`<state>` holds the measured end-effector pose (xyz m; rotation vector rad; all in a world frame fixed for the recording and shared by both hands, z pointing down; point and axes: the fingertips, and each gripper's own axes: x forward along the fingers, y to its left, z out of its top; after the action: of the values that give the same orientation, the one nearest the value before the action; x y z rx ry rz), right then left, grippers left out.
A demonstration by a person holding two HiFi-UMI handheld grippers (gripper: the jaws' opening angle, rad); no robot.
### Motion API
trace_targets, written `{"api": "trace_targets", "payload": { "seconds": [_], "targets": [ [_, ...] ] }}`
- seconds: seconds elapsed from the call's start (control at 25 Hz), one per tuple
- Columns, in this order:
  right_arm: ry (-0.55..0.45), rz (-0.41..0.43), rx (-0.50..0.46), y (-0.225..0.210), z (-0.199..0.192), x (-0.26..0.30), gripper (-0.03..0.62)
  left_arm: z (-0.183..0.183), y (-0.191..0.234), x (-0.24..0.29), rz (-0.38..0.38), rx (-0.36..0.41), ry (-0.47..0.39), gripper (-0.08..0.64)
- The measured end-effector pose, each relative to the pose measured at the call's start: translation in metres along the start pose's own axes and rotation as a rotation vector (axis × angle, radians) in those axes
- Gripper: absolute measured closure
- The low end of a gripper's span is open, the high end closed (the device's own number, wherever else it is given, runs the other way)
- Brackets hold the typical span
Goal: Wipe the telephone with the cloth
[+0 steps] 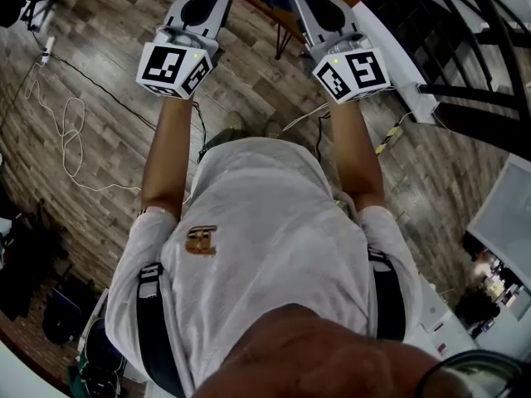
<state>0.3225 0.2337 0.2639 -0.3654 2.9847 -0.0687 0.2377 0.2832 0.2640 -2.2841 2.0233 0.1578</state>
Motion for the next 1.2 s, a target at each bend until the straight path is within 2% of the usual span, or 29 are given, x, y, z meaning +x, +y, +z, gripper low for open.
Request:
{"api": "trace_targets", "payload": {
  "seconds": [0.24,0.6,1.0,1.2],
  "targets": [
    [0.018,-0.039,0.013,0.016,-0.016,0.034,0.532,-0.004,0.04,-0.026,-0.012,0.015,0.007,0.541],
    [0.036,-0.055,0.0,0.044,-0.031,0.07,0.532,-0.007,0.088,-0.049,-0.016,-0.006,0.002,0.541],
    [0.046,-0.069,0.006,0.015,-0.045,0.111,0.532,-0.018,0.13,-0.022,-0.015,-0.011,0.003,0.541],
    [0.042,-0.055,0.0,-0.012,-0.055,0.159,0.532,-0.027,0.175,0.009,-0.006,0.006,0.013,0.541]
  ]
}}
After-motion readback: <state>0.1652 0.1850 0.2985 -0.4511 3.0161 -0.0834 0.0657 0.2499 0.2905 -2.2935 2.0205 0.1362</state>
